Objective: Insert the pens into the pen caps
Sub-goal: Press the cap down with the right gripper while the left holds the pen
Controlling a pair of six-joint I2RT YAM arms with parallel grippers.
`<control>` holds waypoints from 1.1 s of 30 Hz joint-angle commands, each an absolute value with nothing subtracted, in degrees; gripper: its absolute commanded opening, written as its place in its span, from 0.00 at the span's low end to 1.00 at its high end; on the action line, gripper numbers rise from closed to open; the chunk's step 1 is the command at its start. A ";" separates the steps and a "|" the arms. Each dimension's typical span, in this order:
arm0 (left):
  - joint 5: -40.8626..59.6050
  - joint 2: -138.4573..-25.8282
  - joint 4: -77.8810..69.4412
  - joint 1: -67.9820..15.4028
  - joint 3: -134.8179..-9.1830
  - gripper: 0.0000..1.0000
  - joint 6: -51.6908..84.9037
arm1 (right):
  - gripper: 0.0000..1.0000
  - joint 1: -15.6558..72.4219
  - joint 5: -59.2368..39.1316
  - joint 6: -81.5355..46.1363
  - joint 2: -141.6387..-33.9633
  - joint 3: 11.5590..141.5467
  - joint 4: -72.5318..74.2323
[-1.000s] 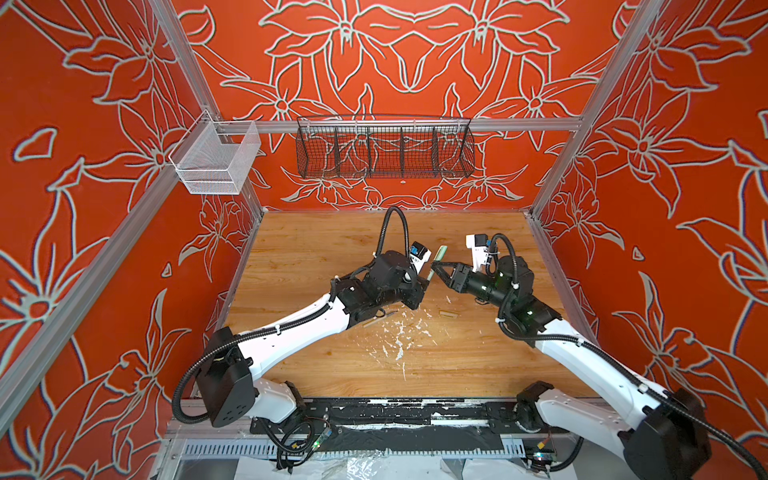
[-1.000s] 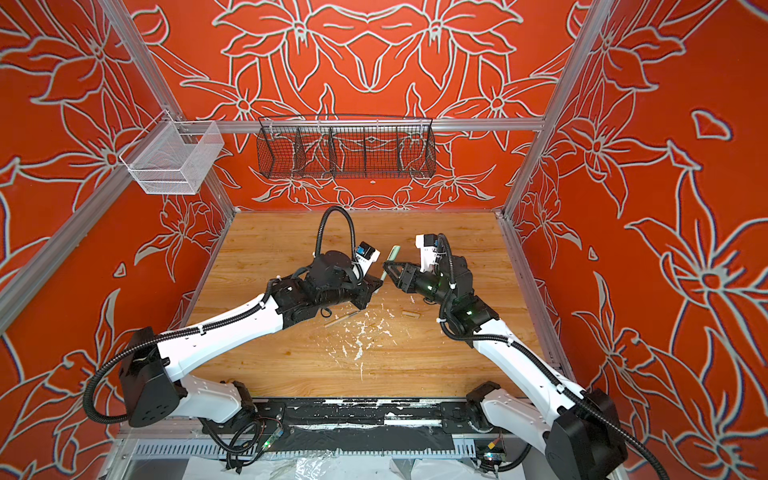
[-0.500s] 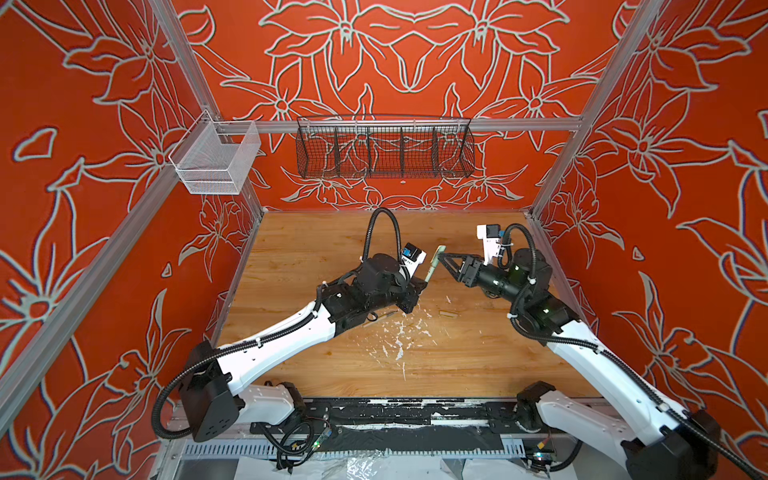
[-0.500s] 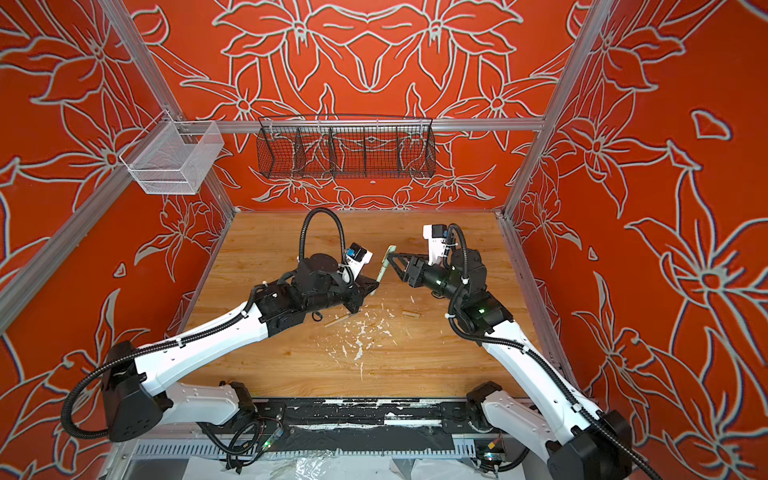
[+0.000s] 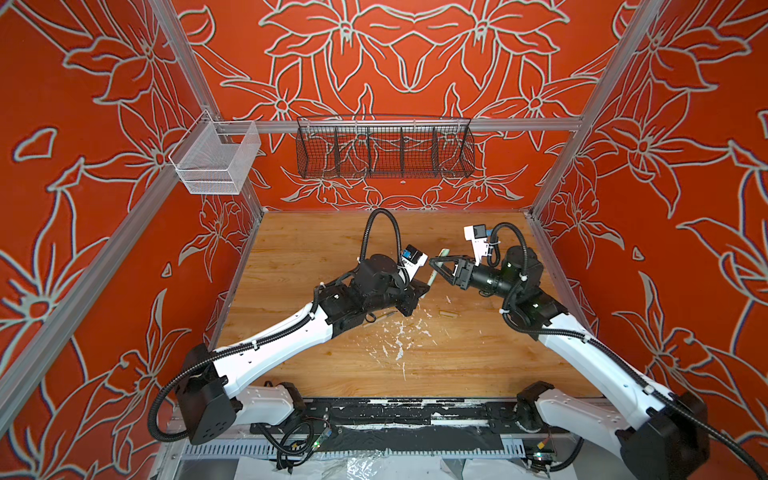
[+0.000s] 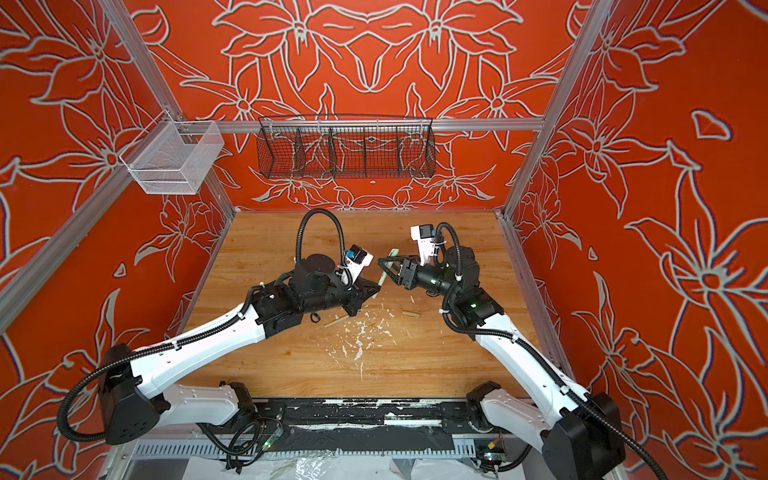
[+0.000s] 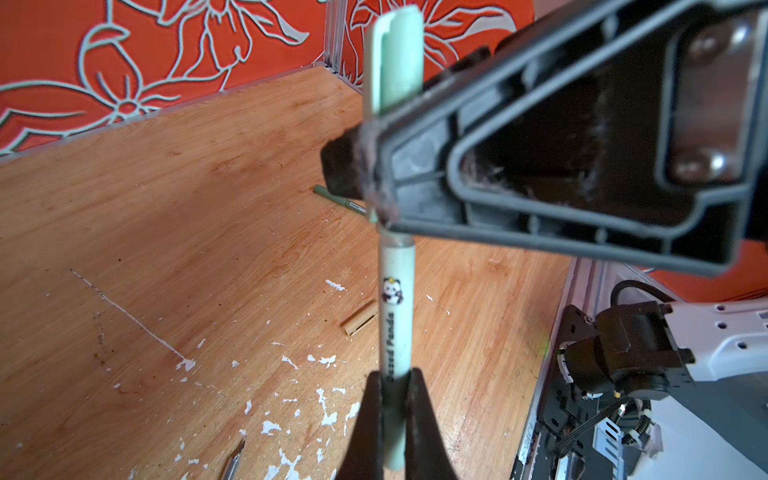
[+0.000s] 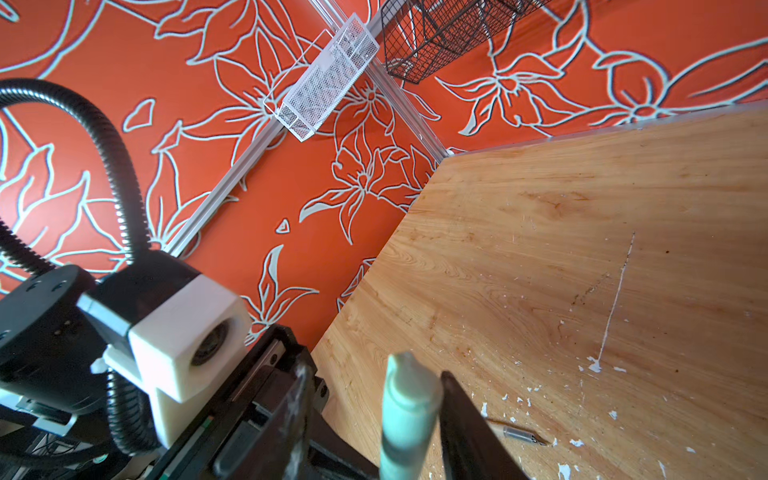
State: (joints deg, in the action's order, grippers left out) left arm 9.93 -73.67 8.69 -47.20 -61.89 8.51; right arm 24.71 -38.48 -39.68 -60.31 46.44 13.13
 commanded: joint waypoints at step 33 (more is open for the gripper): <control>11.38 -76.75 9.07 -47.11 -66.50 0.00 7.10 | 0.00 25.14 -39.73 -38.97 -61.25 46.36 15.57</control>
State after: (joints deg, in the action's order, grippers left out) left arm 10.48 -75.77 8.86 -47.20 -64.51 7.49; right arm 24.60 -38.81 -38.11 -61.69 46.17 13.56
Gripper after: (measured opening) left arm 0.057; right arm 0.144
